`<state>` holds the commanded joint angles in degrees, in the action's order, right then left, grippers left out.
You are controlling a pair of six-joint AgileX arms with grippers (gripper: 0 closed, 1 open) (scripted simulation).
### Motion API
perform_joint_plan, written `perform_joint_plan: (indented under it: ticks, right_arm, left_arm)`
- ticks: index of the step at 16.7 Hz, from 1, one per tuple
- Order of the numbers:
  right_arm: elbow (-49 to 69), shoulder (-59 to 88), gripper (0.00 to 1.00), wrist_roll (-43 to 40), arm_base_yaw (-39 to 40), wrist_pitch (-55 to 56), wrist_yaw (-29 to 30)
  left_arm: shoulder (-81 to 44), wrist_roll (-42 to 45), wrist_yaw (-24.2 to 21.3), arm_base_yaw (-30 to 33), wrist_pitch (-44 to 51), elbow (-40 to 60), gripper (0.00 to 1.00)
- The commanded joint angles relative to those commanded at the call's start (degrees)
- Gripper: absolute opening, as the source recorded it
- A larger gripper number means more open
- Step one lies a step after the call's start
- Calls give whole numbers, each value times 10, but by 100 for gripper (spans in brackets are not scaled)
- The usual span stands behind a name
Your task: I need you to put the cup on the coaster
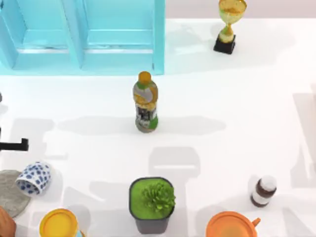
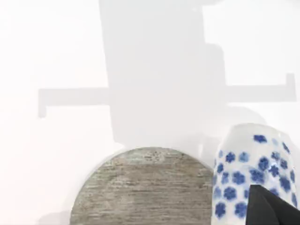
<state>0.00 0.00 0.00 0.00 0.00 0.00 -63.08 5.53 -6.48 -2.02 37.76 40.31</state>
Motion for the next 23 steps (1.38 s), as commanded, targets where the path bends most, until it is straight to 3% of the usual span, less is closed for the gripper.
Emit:
perform_joint_plan:
  ticks: [4,11,23]
  right_arm:
    - [0,0,100,0,0,0,0]
    - [0,0,100,0,0,0,0]
    - [0,0,100,0,0,0,0]
  left_arm:
    - [37,0,5,-46,-6,-55,0]
    - [35,1,6,-46,-13,-53,0]
    - [-52,-21,40,-82,-254,-49,0]
